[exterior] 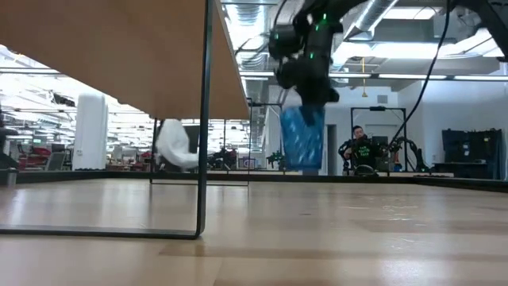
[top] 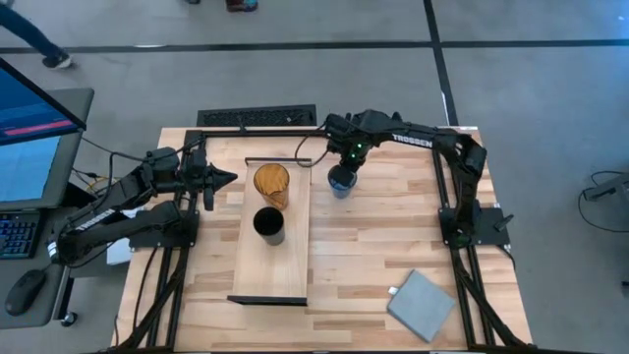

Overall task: Stack small to large cups/mugs on shelf
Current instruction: Put the blue cup on the shelf

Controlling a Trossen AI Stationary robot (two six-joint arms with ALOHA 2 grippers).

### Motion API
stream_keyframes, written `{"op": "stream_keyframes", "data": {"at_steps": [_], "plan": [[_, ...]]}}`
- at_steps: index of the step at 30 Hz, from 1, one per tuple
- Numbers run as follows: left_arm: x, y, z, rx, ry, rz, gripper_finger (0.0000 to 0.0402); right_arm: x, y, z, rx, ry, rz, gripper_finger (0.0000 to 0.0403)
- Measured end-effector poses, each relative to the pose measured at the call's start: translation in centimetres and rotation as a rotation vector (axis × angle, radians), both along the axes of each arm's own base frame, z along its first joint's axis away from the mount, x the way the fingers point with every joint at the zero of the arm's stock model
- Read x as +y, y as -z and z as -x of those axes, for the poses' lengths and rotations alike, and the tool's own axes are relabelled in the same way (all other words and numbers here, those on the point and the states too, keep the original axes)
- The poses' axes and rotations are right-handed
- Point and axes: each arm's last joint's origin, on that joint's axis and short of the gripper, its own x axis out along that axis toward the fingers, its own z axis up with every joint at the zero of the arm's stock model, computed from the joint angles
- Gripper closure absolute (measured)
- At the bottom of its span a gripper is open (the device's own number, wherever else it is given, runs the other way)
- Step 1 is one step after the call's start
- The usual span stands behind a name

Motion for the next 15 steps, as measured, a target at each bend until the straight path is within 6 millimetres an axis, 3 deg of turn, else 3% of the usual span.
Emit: {"op": "stream_keyframes", "data": {"at_steps": [15], "plan": [[0.0, 0.0, 0.0, 0.002, 0.0, -0.008, 0.0401, 12.3, -9.1, 2.1, -0.13, -0.09, -0.025, 0.0391]]}}
